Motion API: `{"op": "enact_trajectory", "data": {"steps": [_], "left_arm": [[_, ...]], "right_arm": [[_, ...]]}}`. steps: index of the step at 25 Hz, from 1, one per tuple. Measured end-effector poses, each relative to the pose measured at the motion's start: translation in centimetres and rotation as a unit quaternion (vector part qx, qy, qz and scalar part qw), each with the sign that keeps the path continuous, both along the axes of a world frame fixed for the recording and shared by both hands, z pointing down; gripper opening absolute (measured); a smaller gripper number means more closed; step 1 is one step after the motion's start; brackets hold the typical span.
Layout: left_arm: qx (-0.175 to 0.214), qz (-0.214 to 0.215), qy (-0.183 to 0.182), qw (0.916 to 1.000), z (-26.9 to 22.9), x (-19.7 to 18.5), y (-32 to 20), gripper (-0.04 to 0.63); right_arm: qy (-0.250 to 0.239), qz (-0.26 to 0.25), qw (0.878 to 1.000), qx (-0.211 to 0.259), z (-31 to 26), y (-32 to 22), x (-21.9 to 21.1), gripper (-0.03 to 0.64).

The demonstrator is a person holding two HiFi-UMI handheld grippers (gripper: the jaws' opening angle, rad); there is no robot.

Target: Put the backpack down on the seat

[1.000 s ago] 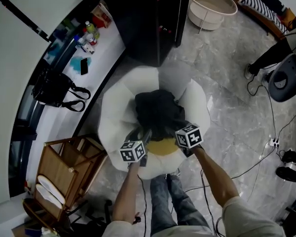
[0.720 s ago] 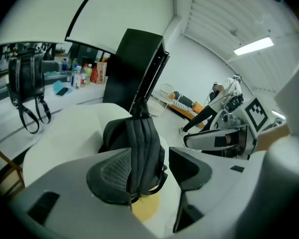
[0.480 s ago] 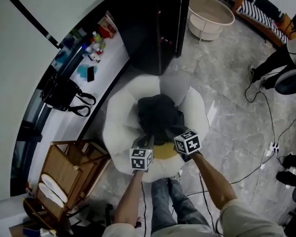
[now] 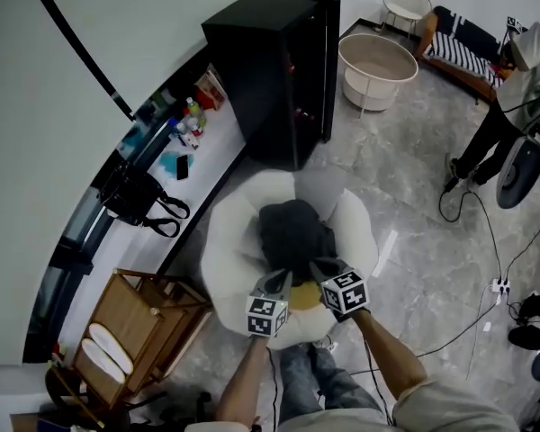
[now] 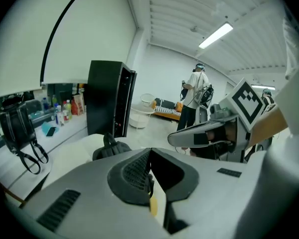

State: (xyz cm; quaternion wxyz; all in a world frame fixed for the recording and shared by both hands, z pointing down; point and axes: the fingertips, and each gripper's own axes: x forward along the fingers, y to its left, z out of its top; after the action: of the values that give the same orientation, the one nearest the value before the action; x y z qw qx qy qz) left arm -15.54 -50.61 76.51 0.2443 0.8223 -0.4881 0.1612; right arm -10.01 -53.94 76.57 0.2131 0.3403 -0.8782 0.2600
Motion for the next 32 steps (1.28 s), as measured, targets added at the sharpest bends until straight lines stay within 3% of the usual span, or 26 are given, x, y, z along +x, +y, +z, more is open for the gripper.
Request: {"op": "enact_trajectory", "data": {"steps": [4,11,20,26,32], "left_arm": [[0.041,0.025,-0.009,0.9988,-4.2,1.5,1.6,0.032],[0.089,0.028,0.007,0.9956,-11.3,5.1,7.3,0.032],[0.149,0.016,0.031,0.9882,-18.4,8.1,12.5,0.032],[0.147,-0.01,0.045,0.988,-18.2,7.2,13.7,0.032],[0.146,-0.007,0.054,0.9877,-18.6,7.1,14.2,0.032]], "right_arm": [[-0.015,0.013,0.998,0.052,-4.6,1.2,0.7,0.028],[-0.045,0.029,0.992,0.116,-13.0,7.5,3.1,0.028],[-0.081,0.012,0.982,0.167,-19.7,14.0,4.3,0.028],[-0.088,0.016,0.982,0.167,-19.9,15.3,4.7,0.028],[-0.083,0.017,0.983,0.161,-20.0,16.4,5.3,0.028]]}}
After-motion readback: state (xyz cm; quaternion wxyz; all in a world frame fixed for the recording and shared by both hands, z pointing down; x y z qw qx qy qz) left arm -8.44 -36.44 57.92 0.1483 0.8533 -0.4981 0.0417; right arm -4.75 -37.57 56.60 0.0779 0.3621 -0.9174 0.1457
